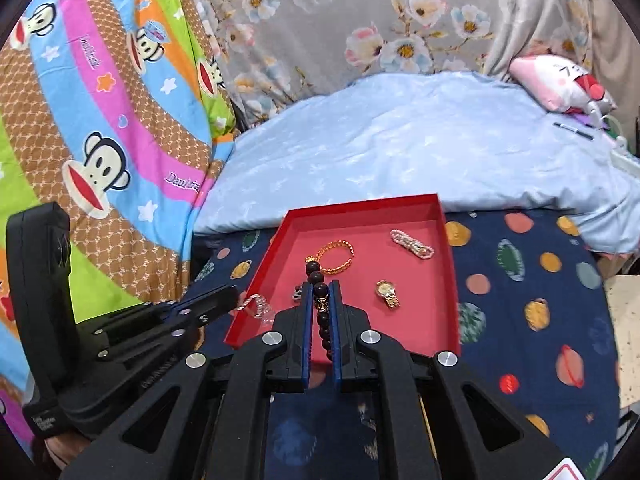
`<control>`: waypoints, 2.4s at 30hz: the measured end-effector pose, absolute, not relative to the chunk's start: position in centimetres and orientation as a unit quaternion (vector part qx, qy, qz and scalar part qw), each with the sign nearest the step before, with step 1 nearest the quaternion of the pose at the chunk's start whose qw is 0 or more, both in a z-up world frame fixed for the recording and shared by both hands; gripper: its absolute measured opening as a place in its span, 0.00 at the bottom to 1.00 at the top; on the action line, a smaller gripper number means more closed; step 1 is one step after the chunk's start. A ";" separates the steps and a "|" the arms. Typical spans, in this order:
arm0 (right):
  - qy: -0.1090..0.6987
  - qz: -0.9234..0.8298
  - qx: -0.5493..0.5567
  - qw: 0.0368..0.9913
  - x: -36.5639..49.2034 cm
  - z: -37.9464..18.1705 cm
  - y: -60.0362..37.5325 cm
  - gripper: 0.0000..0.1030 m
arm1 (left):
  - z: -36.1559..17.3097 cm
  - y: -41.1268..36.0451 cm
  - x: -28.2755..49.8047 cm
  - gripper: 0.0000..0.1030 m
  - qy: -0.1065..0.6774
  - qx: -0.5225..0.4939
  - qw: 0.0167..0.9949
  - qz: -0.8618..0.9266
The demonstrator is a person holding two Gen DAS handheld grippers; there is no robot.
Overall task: Organize jewelry
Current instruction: 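Open the right gripper to drop the bead bracelet while the left releases the pendant, then grasp the small gold hoop earring with the left gripper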
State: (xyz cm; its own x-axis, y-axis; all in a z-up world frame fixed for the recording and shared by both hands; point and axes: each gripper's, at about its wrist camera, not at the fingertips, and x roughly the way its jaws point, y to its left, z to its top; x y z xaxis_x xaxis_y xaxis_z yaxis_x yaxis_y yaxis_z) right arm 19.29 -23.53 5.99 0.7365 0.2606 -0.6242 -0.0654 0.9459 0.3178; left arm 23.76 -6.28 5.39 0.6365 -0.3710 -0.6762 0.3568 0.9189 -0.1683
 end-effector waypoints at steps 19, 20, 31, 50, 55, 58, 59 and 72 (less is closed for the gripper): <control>0.382 -0.004 0.082 0.920 16.9 2.1 -24.8 0.31 | 1.2 -3.2 24.3 0.51 0.407 0.012 0.907 -0.107; 0.384 -0.008 0.080 0.920 15.8 2.0 -24.7 0.31 | 1.0 -2.8 23.7 0.51 0.409 0.016 0.907 -0.104; 0.413 -0.011 0.108 0.904 8.4 0.1 -24.3 0.31 | -3.1 -0.5 16.1 0.51 0.464 0.024 0.879 -0.106; 0.454 -0.013 0.121 0.883 4.6 -3.3 -24.0 0.31 | -6.3 -3.6 15.1 0.50 0.461 0.048 0.878 -0.118; 0.457 -0.008 0.123 0.881 4.8 -3.6 -23.8 0.31 | -6.3 -3.7 15.4 0.31 0.457 0.049 0.880 -0.123; 0.460 -0.006 0.123 0.879 5.0 -3.8 -23.6 0.31 | -6.2 -3.7 15.3 0.20 0.458 0.050 0.878 -0.129; 0.461 -0.005 0.124 0.878 5.0 -4.0 -23.6 0.31 | -6.2 -3.7 15.2 0.20 0.458 0.050 0.878 -0.131; 0.466 0.001 0.127 0.876 5.4 -4.4 -23.1 0.31 | -5.0 -3.1 13.7 0.19 0.461 0.033 0.874 -0.150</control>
State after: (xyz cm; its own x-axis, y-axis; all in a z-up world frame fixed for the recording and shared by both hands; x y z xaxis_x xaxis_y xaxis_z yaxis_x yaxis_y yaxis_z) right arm 5.38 -23.08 -4.42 0.5664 0.1206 -0.8153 0.1156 0.9678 0.2235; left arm 13.74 -3.06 -4.97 0.5307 -0.2311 -0.8155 0.2920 0.9531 -0.0801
